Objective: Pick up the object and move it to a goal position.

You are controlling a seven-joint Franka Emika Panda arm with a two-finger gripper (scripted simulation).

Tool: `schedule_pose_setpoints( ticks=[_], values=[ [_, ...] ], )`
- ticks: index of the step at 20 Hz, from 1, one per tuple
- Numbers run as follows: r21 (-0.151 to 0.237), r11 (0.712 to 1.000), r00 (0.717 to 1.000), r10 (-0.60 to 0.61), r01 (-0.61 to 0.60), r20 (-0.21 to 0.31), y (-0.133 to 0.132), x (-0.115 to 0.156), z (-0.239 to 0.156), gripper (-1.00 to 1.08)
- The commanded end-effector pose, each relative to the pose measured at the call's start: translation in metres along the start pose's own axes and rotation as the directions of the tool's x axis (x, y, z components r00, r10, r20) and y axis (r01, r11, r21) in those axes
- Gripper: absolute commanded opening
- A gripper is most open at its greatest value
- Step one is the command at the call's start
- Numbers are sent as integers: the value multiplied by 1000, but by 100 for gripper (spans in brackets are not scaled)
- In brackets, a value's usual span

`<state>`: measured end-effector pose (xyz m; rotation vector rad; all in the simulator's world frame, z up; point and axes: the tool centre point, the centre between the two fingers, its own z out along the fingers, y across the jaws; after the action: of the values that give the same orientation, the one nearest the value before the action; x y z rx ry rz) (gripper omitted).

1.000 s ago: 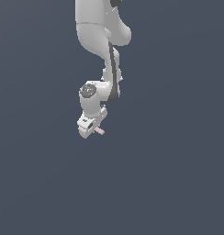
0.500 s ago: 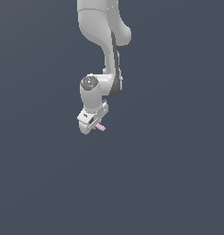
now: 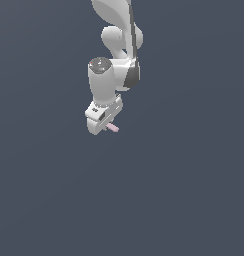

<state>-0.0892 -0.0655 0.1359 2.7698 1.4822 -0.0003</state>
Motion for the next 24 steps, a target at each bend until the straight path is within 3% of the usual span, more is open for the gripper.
schedule_pose_setpoints(
  ticks=[1, 13, 24],
  values=[
    [0, 1000, 1000, 0, 0, 0, -5, 6, -28, -100],
    [0, 1000, 1000, 3, -3, -1, -19, 28, -135, -100],
    [0, 1000, 1000, 5, -5, 0, -21, 36, -171, -100]
  ],
)
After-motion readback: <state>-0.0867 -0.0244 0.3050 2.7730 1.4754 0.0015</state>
